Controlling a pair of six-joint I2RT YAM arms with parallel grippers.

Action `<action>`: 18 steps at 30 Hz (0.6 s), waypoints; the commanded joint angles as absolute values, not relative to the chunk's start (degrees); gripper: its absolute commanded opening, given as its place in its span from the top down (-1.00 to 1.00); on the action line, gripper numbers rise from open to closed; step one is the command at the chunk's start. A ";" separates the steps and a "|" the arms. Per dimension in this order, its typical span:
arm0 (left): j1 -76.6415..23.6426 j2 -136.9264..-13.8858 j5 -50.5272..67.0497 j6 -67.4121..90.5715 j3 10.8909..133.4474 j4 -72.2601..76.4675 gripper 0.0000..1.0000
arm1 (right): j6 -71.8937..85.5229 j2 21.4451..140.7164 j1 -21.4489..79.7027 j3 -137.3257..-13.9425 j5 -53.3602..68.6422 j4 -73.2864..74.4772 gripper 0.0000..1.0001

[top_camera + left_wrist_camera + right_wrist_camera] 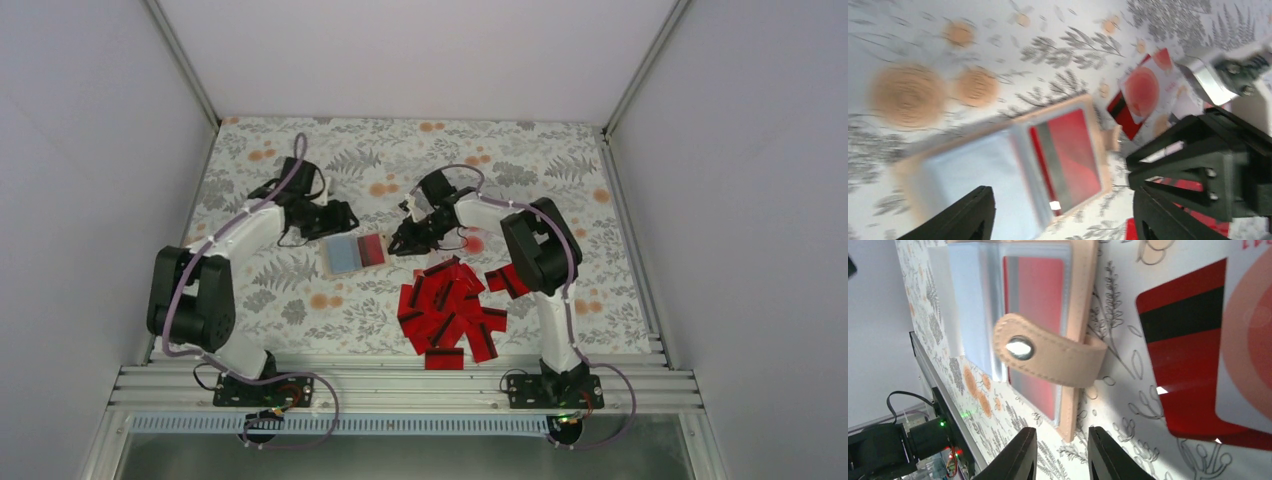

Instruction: Put the credit cards into the card holder

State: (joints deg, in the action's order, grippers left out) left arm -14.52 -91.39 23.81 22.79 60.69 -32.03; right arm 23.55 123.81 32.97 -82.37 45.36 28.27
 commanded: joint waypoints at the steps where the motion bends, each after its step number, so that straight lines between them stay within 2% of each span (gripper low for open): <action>1: -10.50 -88.25 20.07 19.56 59.27 -36.82 -0.45 | 20.27 119.72 33.09 -81.74 45.43 29.78 0.45; 4: -8.00 -86.65 20.63 19.35 55.69 -35.74 -0.53 | 19.36 118.46 33.13 -81.44 47.08 29.15 0.43; 11: -1.17 -85.61 30.10 19.47 45.96 -28.04 -0.53 | 17.49 116.11 34.32 -82.00 50.58 27.41 0.42; 18: 1.37 -87.67 33.96 19.49 41.52 -23.13 -0.53 | 19.06 120.64 36.97 -85.97 48.50 26.55 0.45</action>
State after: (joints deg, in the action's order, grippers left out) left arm 0.47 -87.13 29.50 20.12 43.18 -28.01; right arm 18.98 118.45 35.07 -82.87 48.84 28.32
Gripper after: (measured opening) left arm 0.766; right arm 0.278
